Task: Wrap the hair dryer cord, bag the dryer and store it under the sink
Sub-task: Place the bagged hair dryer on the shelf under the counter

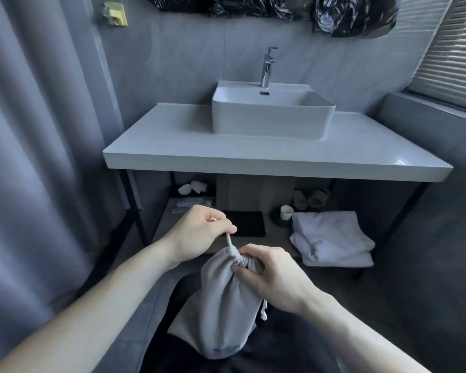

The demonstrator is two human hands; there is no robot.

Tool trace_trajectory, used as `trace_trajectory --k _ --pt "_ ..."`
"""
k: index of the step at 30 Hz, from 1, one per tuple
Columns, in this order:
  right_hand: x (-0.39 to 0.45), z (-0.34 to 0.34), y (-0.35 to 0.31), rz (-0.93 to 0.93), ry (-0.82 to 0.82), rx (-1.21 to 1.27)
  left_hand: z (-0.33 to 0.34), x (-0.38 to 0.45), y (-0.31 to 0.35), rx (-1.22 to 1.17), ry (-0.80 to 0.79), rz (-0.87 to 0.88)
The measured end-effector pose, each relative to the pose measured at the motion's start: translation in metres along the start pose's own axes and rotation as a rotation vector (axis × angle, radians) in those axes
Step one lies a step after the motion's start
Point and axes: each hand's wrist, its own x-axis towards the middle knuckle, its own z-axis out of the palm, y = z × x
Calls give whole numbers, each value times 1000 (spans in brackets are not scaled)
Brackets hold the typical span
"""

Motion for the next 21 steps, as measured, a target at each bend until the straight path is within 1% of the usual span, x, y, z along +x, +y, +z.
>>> trace_trajectory --k 3,5,7,9,11,13,16,19,21 --pt "5 1 14 70 55 67 -2 14 -16 -41 50 -62" --pt "7 -1 27 149 93 146 -3 23 -24 -51 127 -68" --pt "9 -4 42 218 157 238 -3 28 -33 -71 214 -89" --pt "9 -9 56 300 246 344 -3 31 -48 -105 261 -134" --pt "8 -14 67 378 320 435 1 31 -64 -112 261 -183" --pt "8 -19 79 437 367 532 6 30 -85 -107 237 -267" --pt "13 -23 98 514 442 656 11 30 -112 -151 246 -402" --pt "24 -20 119 601 500 740 14 42 -137 -361 249 -551" --pt "35 -14 132 667 521 800 19 51 -144 -476 170 -582"
